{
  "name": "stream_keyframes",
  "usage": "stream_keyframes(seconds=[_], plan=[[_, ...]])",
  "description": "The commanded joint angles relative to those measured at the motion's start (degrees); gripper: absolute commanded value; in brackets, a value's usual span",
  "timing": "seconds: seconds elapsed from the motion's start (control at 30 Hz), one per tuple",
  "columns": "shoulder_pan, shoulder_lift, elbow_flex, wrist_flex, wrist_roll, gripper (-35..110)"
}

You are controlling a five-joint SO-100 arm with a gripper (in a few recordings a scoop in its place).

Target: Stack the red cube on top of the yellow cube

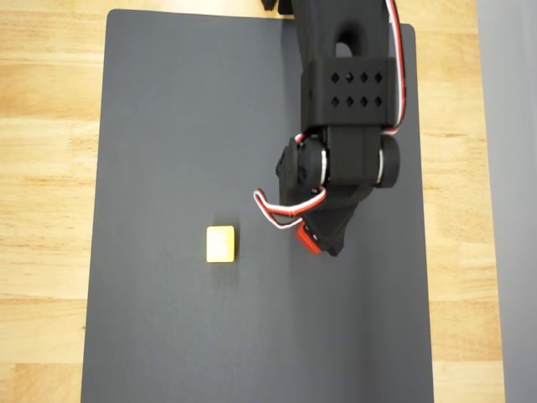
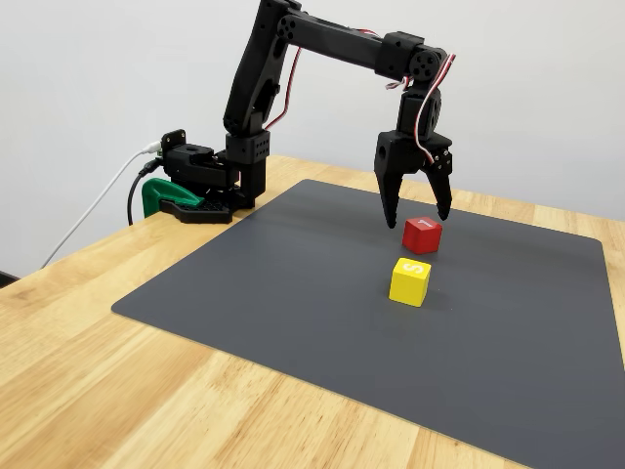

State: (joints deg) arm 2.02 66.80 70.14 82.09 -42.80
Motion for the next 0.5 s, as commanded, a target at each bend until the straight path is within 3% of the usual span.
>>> stream_keyframes(seconds=[0.0, 0.47], plan=[[0.7, -0.9, -3.3, 1.5, -1.1, 36], [-0.5, -8.4, -11.9, 4.4, 1.6, 24]])
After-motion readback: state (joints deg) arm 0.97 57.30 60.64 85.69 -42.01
